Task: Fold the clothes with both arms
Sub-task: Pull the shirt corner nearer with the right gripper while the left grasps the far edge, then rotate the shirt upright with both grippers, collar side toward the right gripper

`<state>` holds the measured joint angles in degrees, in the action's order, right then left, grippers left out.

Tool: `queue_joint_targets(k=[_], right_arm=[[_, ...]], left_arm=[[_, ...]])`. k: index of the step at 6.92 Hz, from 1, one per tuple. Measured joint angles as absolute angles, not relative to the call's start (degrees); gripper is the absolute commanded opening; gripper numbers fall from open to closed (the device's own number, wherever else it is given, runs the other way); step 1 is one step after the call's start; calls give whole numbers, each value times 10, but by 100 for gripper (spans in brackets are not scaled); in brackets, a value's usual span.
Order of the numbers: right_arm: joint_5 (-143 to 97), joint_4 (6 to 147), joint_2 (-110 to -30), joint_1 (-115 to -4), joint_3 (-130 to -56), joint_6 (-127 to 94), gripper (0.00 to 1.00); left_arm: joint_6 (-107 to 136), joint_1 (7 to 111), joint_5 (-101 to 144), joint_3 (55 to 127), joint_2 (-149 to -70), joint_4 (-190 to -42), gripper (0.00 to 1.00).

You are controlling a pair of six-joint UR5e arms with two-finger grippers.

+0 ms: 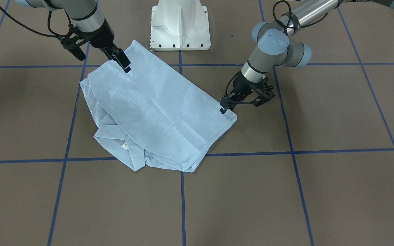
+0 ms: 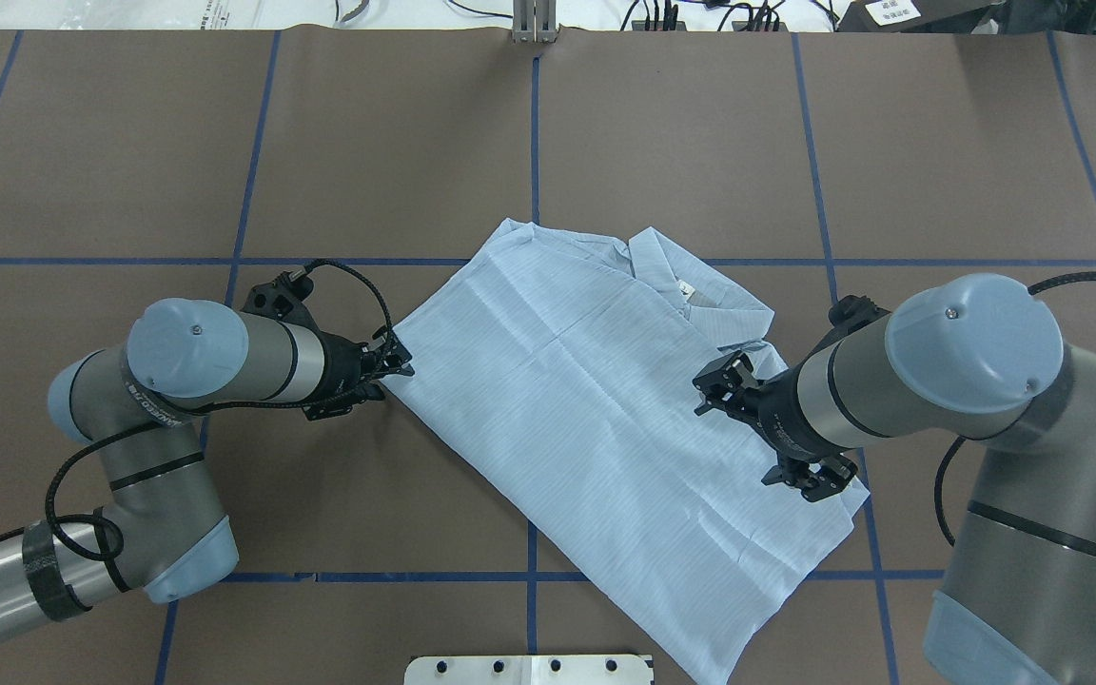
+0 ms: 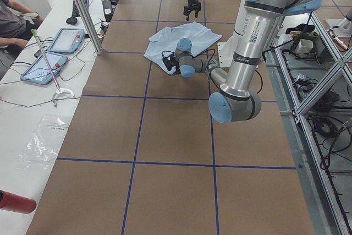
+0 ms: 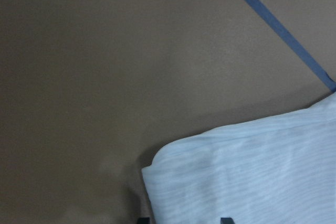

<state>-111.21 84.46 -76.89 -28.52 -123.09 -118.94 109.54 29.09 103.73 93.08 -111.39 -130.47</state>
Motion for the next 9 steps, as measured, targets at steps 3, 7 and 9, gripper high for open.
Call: queue_joint_targets(k=[3, 7, 9], right_arm=[[-1112, 846, -753, -293, -1206, -1189, 100], [-1111, 848, -748, -302, -1199, -1188, 100], [-1109, 849, -749, -301, -1196, -1186, 100]], left_arm=[[1095, 290, 1020, 924, -1119, -1304, 0], [1007, 366, 1013, 870, -1165, -1307, 0], [962, 429, 1011, 719, -1262, -1347, 0]])
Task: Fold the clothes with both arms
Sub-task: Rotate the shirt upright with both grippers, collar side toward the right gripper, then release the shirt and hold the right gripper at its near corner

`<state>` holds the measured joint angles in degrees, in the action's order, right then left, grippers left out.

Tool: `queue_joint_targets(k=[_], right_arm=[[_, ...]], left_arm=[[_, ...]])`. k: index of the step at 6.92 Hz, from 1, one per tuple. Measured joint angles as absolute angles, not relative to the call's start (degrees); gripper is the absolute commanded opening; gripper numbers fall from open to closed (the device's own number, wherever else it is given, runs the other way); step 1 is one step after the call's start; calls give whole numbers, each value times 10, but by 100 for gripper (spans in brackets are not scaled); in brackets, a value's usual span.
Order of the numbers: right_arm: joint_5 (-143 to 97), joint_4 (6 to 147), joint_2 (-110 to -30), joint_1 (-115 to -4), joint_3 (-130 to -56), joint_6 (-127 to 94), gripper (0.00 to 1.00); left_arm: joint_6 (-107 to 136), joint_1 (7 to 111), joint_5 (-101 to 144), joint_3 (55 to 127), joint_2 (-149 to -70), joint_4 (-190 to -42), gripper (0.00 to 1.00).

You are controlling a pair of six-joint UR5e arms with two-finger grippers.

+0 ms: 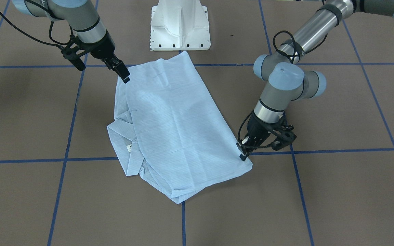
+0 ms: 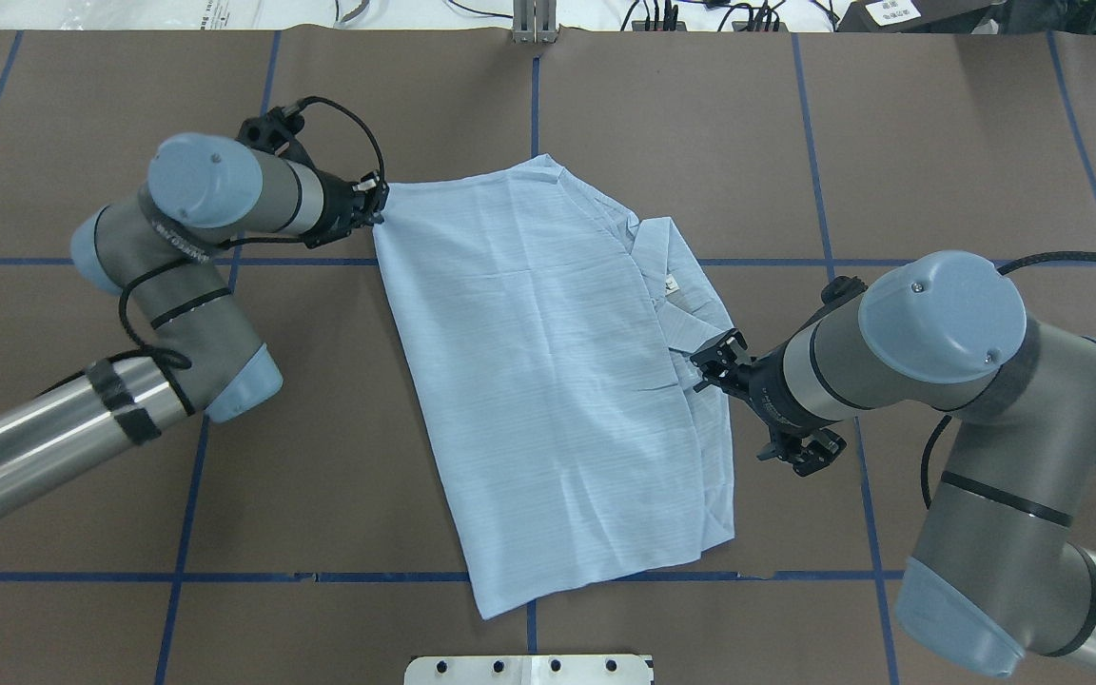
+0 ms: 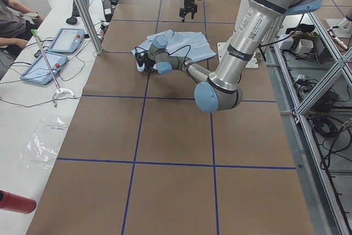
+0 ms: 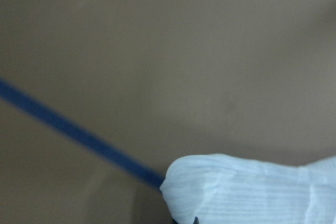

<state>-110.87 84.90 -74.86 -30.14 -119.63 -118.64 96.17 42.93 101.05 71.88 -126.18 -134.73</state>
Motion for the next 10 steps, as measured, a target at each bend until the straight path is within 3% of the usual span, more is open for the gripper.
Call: queue_joint_targets(k=[1, 3, 6, 10], right_arm=[[-1107, 850, -748, -297, -1193, -1184, 100], [-1061, 849, -739, -265, -1184, -1186, 100], [-917, 850, -715, -164, -1166, -1231, 100], [-814, 849, -685, -81, -1120, -1352, 100]], left_arm=[[952, 445, 1002, 651, -1301, -1386, 44], [942, 453, 998, 620, -1332, -1416, 46], [950, 455, 1046, 757, -1276, -1365, 46], [951, 451, 1047, 777, -1264, -1354, 47]])
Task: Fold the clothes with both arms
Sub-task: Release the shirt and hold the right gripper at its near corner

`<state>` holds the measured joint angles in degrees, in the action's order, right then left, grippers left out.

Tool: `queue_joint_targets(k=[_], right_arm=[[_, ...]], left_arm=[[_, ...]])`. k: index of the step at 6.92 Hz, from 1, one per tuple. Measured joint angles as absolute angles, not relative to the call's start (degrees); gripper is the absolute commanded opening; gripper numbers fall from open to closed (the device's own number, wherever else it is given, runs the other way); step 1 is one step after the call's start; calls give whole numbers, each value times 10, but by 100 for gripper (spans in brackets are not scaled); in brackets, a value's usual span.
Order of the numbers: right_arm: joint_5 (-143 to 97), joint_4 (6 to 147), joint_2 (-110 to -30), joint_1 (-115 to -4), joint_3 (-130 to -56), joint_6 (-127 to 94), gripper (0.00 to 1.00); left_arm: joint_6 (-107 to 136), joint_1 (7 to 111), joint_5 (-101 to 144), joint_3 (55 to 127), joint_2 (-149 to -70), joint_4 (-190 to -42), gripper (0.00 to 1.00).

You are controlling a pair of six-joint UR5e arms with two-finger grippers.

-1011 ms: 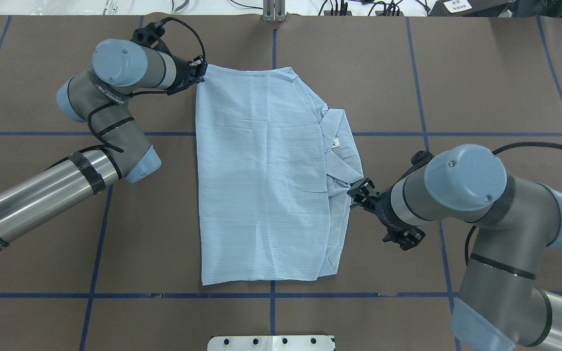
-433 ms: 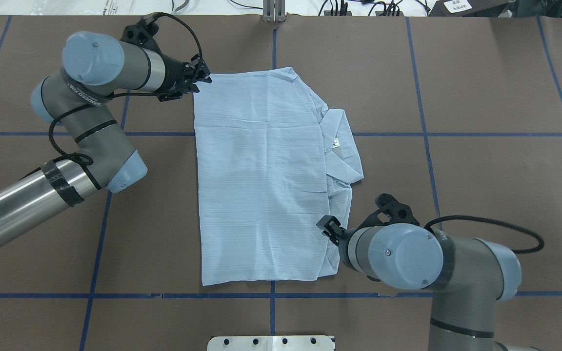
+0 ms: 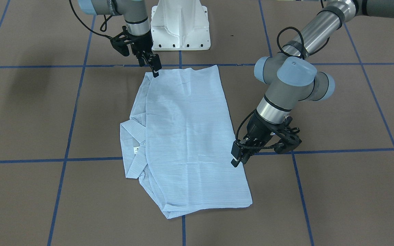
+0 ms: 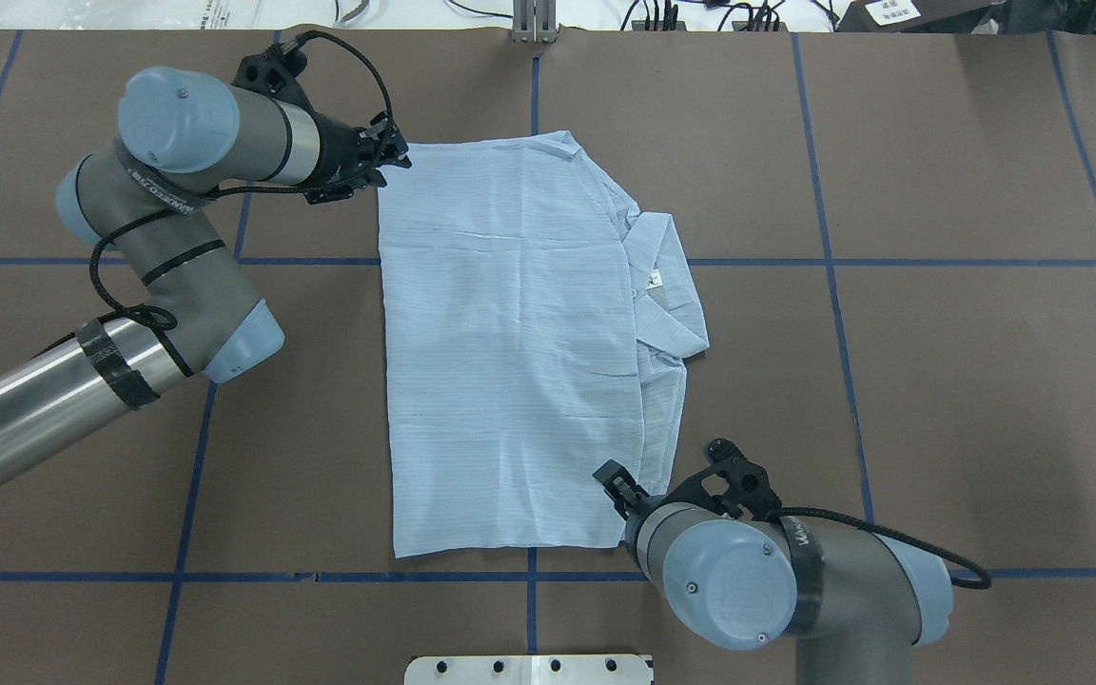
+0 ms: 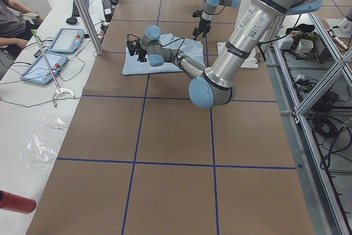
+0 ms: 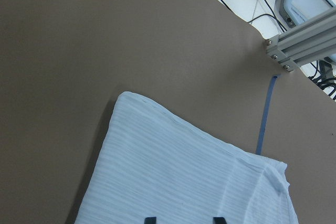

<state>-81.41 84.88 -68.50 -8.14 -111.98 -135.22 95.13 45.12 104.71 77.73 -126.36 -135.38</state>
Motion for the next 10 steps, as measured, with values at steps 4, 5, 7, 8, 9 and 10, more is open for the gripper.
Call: queue_joint_targets(k=[4, 5, 7, 8, 9, 10], right_arm=[[-802, 849, -652, -78, -1082, -1389, 95], [-802, 849, -652, -82, -1081, -1390, 92], [-802, 851, -652, -84, -1074, -1390, 77], [-802, 851, -652, -85, -1072, -1390, 62], [-802, 851, -651, -85, -1071, -1391, 53], [-802, 851, -651, -85, -1071, -1391, 44]], left_arm=[[954, 451, 1046, 779, -1260, -1354, 47], [955, 451, 1046, 779, -1258, -1354, 47], [955, 451, 1046, 780, -1253, -1354, 47], [955, 451, 1046, 780, -1253, -1354, 47], [955, 451, 1046, 780, -1253, -1354, 47], [955, 451, 1046, 781, -1252, -1354, 47]])
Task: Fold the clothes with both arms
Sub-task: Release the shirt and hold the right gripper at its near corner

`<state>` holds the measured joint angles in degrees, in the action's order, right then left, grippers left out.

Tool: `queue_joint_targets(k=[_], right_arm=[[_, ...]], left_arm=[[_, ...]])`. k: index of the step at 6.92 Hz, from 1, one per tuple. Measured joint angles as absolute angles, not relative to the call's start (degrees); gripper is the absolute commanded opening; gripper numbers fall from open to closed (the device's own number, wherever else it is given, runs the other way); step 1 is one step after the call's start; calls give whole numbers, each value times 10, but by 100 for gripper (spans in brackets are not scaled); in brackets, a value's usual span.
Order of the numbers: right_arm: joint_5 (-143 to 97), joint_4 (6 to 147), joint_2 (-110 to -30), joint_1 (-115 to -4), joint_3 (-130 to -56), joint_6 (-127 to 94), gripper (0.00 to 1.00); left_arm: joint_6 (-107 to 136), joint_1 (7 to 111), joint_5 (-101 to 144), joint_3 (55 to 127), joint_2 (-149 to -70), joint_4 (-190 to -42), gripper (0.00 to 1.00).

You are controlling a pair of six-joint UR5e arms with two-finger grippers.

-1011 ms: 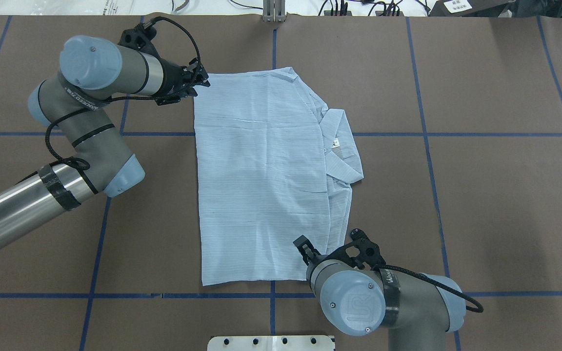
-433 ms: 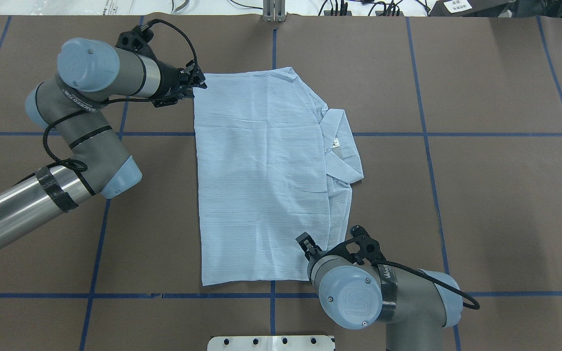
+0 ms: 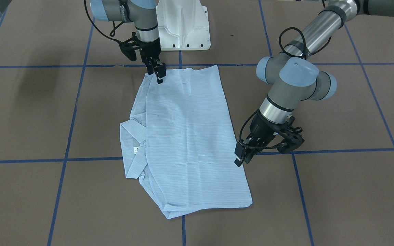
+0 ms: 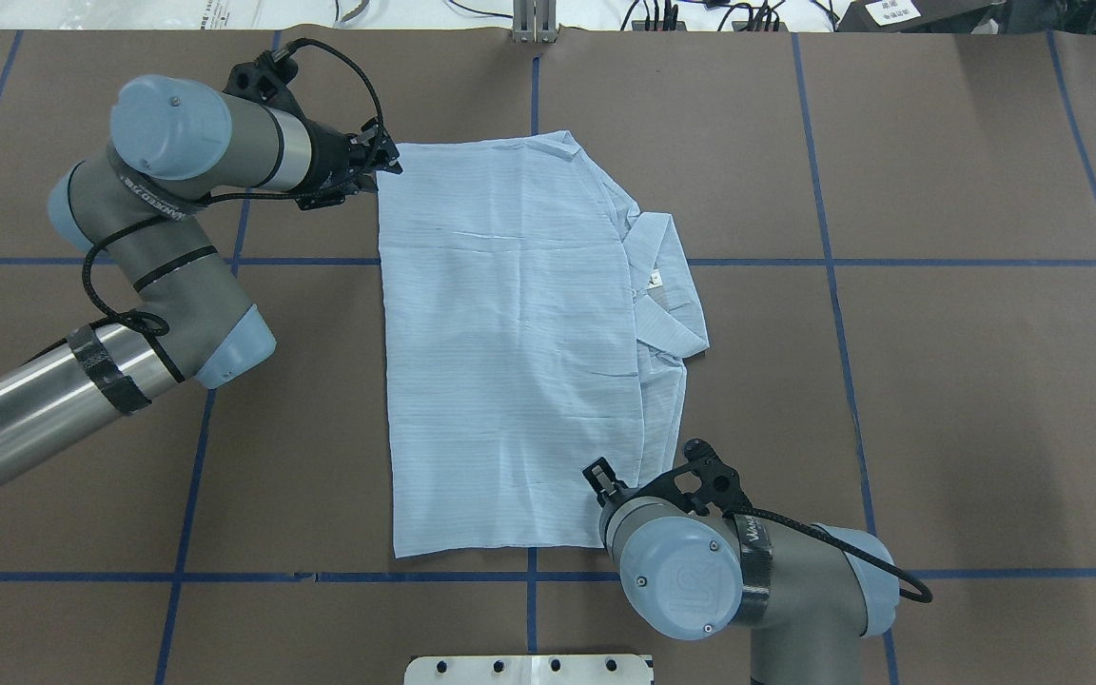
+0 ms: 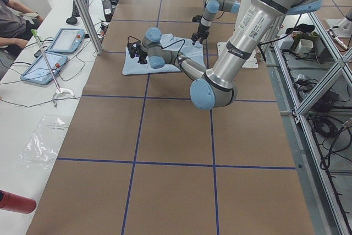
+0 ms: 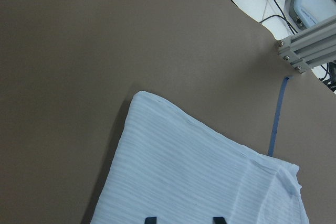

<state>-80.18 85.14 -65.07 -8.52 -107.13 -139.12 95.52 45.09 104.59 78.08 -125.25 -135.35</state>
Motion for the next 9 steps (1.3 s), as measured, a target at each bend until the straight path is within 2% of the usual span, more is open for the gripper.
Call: queue_joint_targets(k=[1, 2, 3, 5, 9], right_arm=[[-802, 853, -651, -85, -1072, -1392, 46], [-803, 859, -650, -85, -1074, -1394, 55], [-803, 870, -650, -85, -1081, -1394, 75], [-806, 895, -649, -84, -1101, -1394, 93], [-807, 903, -648, -79, -1099, -1396, 95]], left_arm=[[955, 451, 1046, 781, -1252, -1354, 47], [955, 451, 1046, 781, -1252, -1354, 47], [955, 451, 1046, 781, -1252, -1354, 47], [955, 451, 1046, 781, -1252, -1354, 47], [956, 451, 1046, 781, -1252, -1354, 47]])
